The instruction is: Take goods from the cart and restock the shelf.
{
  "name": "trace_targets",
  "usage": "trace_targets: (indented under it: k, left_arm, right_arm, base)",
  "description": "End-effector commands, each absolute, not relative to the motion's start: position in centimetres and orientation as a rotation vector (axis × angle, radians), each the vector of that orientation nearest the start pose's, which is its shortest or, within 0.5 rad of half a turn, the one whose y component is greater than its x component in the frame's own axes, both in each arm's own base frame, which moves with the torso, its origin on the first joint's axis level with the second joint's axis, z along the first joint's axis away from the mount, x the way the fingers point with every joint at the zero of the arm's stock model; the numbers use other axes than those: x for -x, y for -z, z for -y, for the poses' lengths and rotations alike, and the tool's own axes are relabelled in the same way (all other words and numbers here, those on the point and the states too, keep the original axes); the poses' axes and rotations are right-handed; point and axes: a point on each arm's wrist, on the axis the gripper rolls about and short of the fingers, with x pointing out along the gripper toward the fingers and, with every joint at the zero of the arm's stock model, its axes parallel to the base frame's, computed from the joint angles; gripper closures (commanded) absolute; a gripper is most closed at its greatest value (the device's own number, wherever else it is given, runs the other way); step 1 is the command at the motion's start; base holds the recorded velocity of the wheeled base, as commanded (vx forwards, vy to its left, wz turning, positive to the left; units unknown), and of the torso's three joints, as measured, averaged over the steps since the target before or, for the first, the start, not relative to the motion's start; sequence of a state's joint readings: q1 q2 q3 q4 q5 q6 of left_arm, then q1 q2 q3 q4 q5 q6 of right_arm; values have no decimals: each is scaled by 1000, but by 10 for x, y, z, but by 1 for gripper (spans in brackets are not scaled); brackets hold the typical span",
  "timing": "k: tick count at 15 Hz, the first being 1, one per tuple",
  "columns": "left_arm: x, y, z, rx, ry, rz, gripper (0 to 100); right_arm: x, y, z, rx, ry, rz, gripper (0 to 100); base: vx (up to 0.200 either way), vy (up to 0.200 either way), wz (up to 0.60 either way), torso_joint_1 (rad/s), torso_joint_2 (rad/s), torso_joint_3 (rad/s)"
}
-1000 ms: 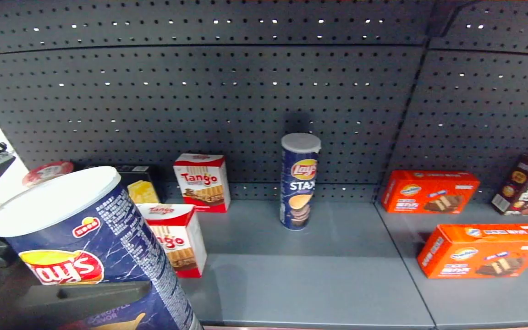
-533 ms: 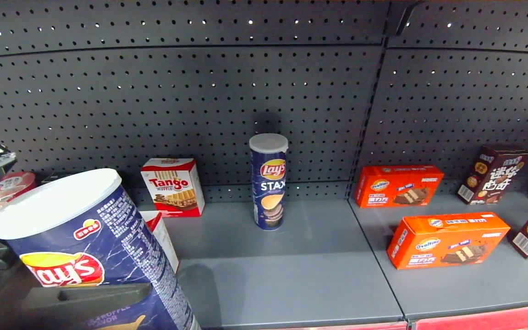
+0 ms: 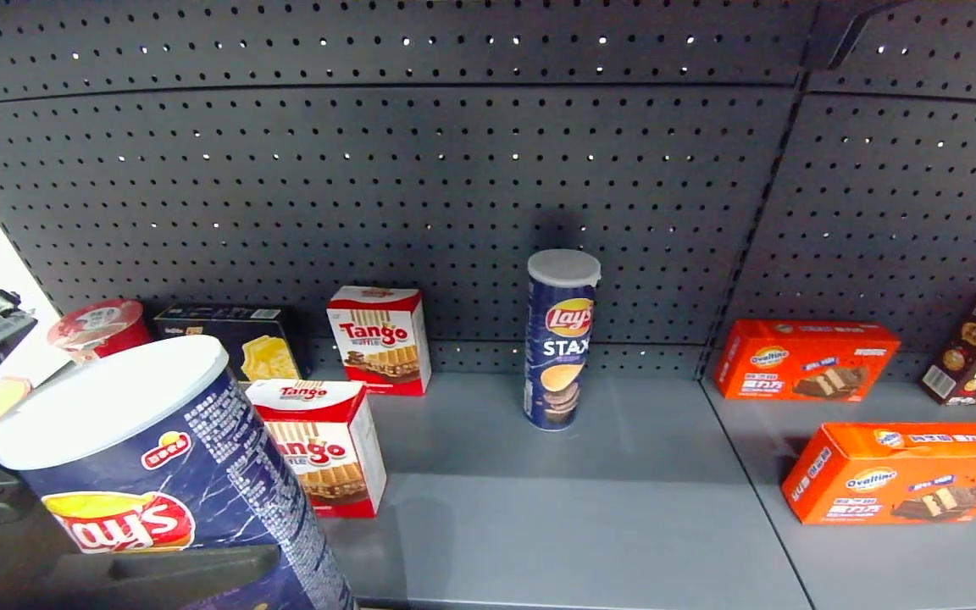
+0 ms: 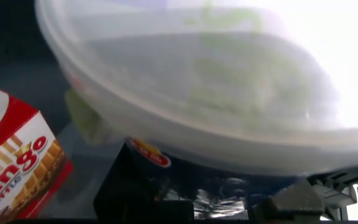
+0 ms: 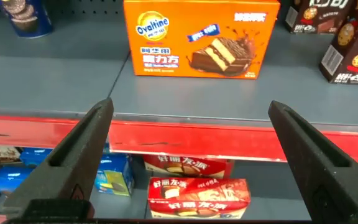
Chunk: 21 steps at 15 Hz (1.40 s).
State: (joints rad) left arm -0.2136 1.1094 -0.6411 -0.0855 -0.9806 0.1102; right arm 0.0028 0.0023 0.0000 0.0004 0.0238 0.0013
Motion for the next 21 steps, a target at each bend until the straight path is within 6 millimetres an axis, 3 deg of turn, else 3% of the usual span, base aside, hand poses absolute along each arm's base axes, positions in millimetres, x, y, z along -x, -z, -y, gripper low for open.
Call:
trace_targets:
  k: [1,12,13,14,15,16,17,18,21]
  left_arm:
    - [-134,-222,48,56,1196,-310,100]
    - [-134,-231,48,40,1188,-278,100]
    - [-132,-232,48,41,1188,-275,100]
    - [-130,-233,47,42,1187,-272,100]
    - [-130,-234,48,50,1192,-275,100]
    - [-129,-234,48,49,1195,-274,100]
    - [-130,-235,49,45,1204,-265,100]
    - [-130,-236,50,44,1209,-264,100]
    - [-130,-235,53,41,1226,-267,100]
  right_arm:
    - [23,-76,-1,-2,-26,-3,0]
    - [22,-77,-1,40,-20,-6,0]
    - [26,-103,0,-1,1,66,0]
    - [25,-174,0,-124,-16,136,0]
    - [0,-210,0,-189,-58,58,0]
    - [-1,-221,-1,-153,-95,90,0]
    - [-21,-245,-5,-47,-221,64,0]
    - [-36,-256,-8,-19,-269,33,0]
    - [-79,-266,-34,43,-553,-77,0]
  base:
    - [0,0,0,0,0,0]
    - [0,0,0,0,0,0]
    - [0,0,0,0,0,0]
    - [0,0,0,0,0,0]
    - [0,0,0,0,0,0]
    - [0,0,0,0,0,0]
    - [0,0,0,0,0,0]
    - [0,0,0,0,0,0]
    - [0,0,0,0,0,0]
